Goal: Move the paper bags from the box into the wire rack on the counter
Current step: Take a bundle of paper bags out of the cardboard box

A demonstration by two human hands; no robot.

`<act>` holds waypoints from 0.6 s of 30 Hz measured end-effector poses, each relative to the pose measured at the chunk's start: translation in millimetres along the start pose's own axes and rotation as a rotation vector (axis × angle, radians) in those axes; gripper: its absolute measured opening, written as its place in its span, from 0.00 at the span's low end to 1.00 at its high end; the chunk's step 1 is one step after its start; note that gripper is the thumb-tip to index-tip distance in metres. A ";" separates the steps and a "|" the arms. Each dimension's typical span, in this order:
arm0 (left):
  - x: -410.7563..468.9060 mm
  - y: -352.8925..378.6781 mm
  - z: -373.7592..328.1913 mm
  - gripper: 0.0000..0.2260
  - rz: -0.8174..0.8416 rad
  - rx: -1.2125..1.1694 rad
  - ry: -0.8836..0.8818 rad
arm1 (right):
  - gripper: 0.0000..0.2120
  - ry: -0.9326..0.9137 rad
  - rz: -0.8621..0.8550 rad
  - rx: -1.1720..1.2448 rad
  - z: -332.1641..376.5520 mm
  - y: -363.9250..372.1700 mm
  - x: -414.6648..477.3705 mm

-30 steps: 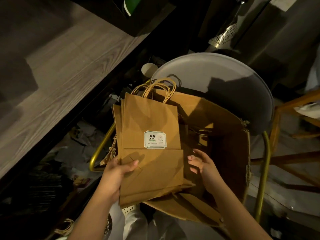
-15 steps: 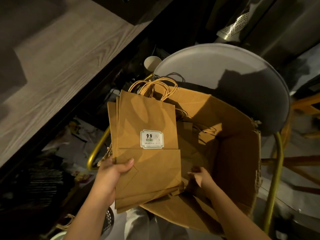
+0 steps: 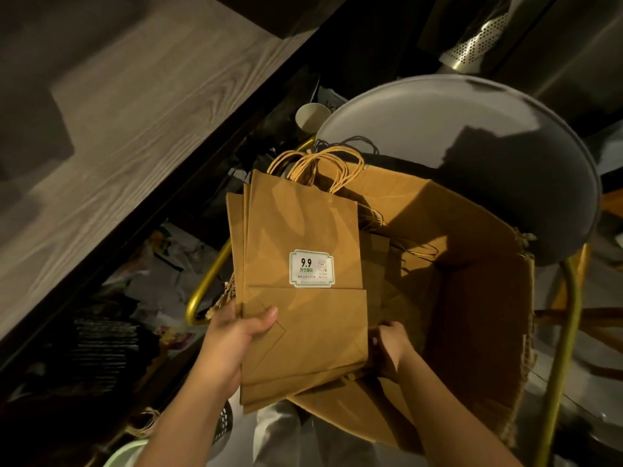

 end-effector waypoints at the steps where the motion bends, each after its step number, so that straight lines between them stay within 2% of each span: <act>1: -0.3 -0.3 0.3 0.14 -0.002 0.000 -0.003 | 0.18 -0.048 -0.035 -0.034 2.5 -5.1 2.0; 4: -2.0 1.0 0.6 0.17 0.013 0.016 -0.008 | 0.25 -0.154 -0.173 -0.101 10.3 -28.0 -20.3; 12: -4.6 8.0 -3.4 0.12 0.063 0.061 0.026 | 0.21 -0.543 -0.514 -0.082 36.1 -84.4 -99.3; 18: -5.8 7.4 -2.4 0.12 0.079 0.047 0.046 | 0.22 -0.682 -0.652 -0.102 44.7 -113.2 -149.9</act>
Point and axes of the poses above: each hand's wrist, its own x-axis towards the middle knuckle, its own y-axis out of the palm, z = x × y, the point moved 9 cm from there along x, towards the middle knuckle, and after that the axes turned 7 degrees about -x, right-handed, at the moved point
